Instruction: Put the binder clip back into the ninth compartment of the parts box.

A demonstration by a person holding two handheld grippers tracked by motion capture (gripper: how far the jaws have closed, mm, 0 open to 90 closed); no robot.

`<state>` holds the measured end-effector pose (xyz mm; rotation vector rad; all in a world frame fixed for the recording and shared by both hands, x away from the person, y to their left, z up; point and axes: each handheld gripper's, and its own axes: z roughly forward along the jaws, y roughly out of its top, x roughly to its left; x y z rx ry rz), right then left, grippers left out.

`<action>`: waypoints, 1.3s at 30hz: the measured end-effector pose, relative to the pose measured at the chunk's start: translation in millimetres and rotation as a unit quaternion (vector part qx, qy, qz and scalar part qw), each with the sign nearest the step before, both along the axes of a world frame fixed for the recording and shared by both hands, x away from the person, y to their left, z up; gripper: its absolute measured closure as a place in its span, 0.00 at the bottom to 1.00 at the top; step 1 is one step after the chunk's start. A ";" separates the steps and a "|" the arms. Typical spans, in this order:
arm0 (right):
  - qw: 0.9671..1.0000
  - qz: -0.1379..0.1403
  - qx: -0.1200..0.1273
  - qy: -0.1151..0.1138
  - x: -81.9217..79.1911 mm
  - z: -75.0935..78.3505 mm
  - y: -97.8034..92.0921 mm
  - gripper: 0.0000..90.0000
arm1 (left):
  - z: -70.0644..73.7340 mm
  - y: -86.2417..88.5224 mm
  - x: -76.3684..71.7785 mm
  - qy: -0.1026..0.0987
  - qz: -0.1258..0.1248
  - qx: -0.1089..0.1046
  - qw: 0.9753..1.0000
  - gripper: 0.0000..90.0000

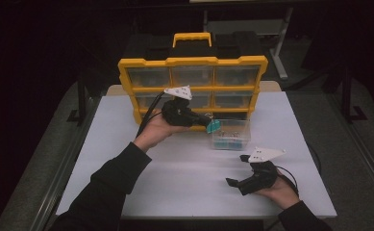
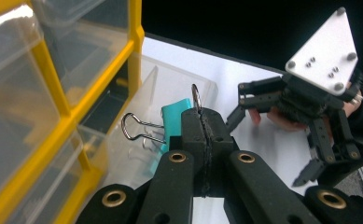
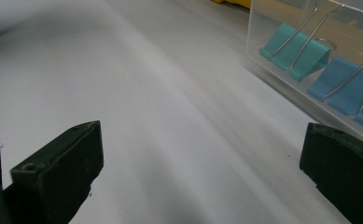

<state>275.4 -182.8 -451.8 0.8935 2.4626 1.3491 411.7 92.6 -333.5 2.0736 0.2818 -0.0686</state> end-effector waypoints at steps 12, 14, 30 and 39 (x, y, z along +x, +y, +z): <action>1.000 -0.001 0.002 0.000 -0.9 0.8 -1.2 0.00 | -18.1 -38.9 16.0 0.009 -0.027 0.037 0.999 1.00; 1.000 -0.001 0.003 -0.001 -1.2 1.0 -1.3 0.00 | -24.3 -42.0 18.9 0.016 -0.027 0.044 0.999 1.00; 1.000 -0.001 0.003 0.000 -1.2 0.9 -1.8 0.00 | -31.5 -32.3 16.2 0.009 -0.004 0.041 0.999 0.81; 1.000 -0.001 0.002 0.000 -0.9 0.6 -1.9 0.00 | -33.4 -2.6 2.8 0.008 0.031 0.031 0.999 0.58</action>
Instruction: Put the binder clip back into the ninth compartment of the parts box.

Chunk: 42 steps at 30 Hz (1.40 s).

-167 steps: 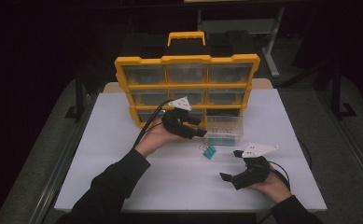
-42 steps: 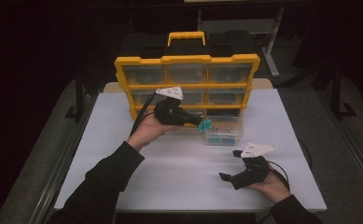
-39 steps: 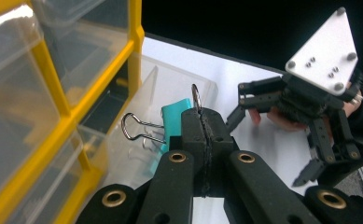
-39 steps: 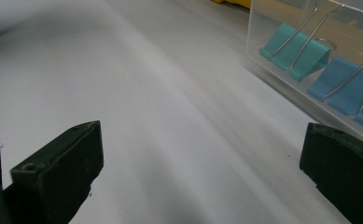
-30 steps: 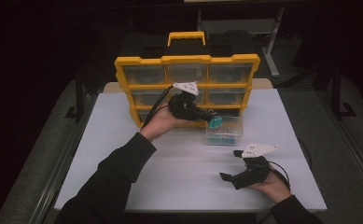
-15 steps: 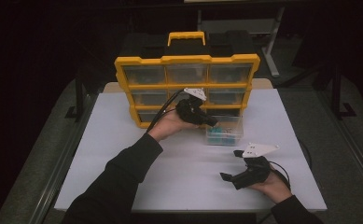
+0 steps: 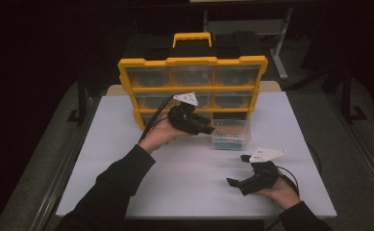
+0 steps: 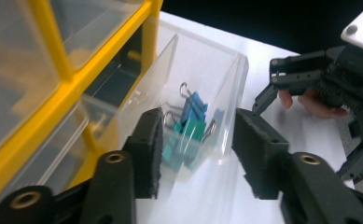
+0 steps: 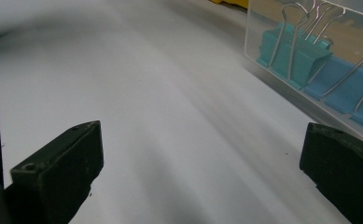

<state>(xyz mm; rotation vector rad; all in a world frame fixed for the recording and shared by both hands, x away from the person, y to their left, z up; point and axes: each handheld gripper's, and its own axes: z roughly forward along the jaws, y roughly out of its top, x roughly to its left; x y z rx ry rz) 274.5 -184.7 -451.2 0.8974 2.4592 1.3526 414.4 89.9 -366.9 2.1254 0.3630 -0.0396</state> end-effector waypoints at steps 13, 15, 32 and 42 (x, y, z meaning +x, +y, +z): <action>1.000 0.000 -0.002 0.000 0.3 -0.4 0.5 0.00 | -21.8 42.1 -21.8 -0.011 0.042 0.014 0.999 0.39; 1.000 0.000 -0.002 0.001 0.3 -0.5 0.6 0.00 | -24.9 47.3 -25.5 -0.015 0.047 0.017 0.999 0.37; 1.000 0.000 -0.003 -0.001 0.1 -0.5 0.8 0.00 | -42.8 84.1 -57.1 -0.032 0.091 0.016 0.995 0.17; 1.000 -0.002 -0.002 0.001 0.3 -0.6 0.8 0.00 | -57.3 107.5 -82.5 -0.042 0.111 0.023 0.993 0.08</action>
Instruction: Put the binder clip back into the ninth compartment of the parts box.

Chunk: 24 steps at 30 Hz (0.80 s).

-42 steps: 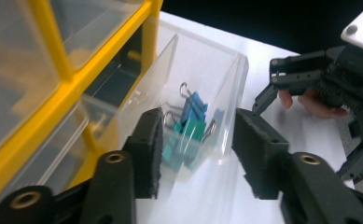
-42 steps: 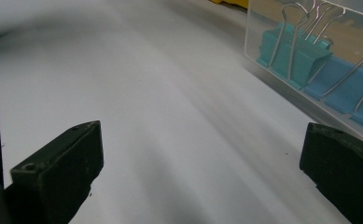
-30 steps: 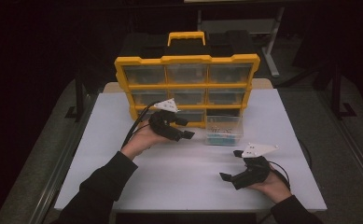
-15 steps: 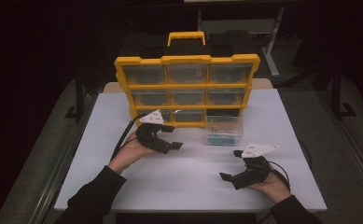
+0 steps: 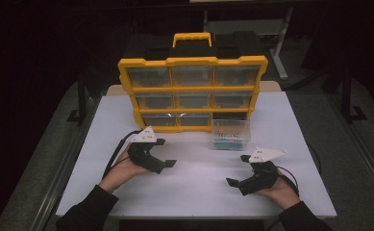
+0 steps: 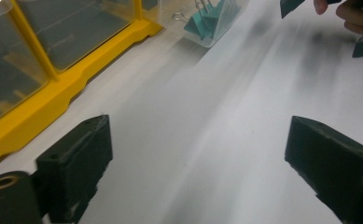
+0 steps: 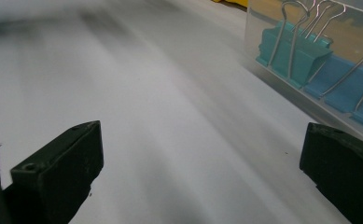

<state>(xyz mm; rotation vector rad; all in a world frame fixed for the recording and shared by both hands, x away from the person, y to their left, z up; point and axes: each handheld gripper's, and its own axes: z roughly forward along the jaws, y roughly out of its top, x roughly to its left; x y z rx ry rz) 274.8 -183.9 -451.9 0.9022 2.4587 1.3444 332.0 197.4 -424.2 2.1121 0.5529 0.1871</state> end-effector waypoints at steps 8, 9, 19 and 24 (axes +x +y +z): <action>1.000 0.000 -0.001 -0.001 -0.1 0.1 0.0 0.00 | -6.7 19.0 -14.7 -0.008 0.021 -0.014 1.000 0.00; 1.000 0.000 -0.001 -0.001 0.0 0.1 0.0 0.00 | -8.9 24.4 -18.5 -0.012 0.024 -0.018 0.999 0.00; 1.000 -0.001 -0.001 0.000 0.0 -0.1 0.0 0.00 | -25.6 49.9 -36.0 -0.018 0.038 -0.003 0.999 0.00; 1.000 -0.002 -0.003 -0.001 0.1 -0.4 0.4 0.00 | -31.1 61.4 -43.6 -0.017 0.048 -0.012 0.999 0.00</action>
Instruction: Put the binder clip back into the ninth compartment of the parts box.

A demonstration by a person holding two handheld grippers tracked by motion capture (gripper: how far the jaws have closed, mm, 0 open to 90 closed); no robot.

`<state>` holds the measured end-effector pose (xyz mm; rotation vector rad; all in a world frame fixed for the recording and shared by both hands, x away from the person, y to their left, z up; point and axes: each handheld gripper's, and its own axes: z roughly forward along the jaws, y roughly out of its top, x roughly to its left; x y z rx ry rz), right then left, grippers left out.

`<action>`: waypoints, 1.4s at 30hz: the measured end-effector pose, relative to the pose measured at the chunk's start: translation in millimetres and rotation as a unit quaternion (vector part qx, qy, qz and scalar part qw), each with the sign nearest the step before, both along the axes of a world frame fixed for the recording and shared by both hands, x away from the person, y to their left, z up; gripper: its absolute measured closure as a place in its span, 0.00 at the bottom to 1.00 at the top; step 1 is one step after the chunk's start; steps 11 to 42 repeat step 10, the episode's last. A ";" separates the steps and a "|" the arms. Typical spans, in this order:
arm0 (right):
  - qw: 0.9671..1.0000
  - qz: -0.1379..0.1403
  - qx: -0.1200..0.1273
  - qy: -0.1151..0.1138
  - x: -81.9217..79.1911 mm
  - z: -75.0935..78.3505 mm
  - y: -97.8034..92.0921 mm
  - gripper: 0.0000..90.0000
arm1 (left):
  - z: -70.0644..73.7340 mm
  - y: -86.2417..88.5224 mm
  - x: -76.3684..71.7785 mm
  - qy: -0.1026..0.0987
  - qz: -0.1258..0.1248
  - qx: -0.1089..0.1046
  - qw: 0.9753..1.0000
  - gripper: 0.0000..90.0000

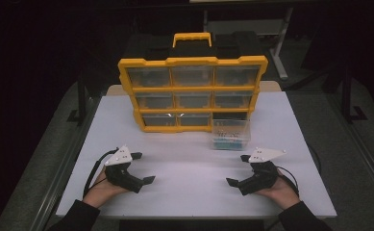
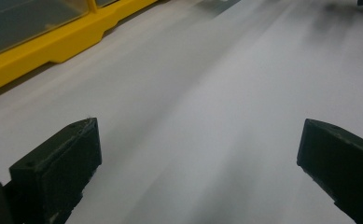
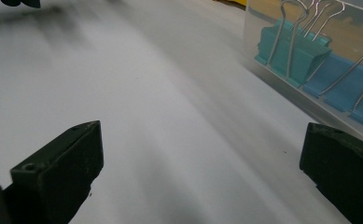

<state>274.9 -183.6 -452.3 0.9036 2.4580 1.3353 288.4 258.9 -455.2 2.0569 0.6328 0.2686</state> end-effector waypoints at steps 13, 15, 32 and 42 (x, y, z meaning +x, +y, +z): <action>1.000 -0.002 -0.003 0.002 0.5 -1.4 0.0 0.00 | -6.7 4.5 -3.7 -0.001 0.004 0.023 1.000 0.00; 1.000 -0.002 -0.003 0.002 0.5 -1.4 0.0 0.00 | -6.7 4.5 -3.7 -0.001 0.004 0.023 1.000 0.00; 1.000 -0.002 -0.003 0.002 0.5 -1.4 0.0 0.00 | -6.7 4.5 -3.7 -0.001 0.004 0.023 1.000 0.00; 1.000 -0.002 -0.003 0.002 0.5 -1.4 0.0 0.00 | -6.7 4.5 -3.7 -0.001 0.004 0.023 1.000 0.00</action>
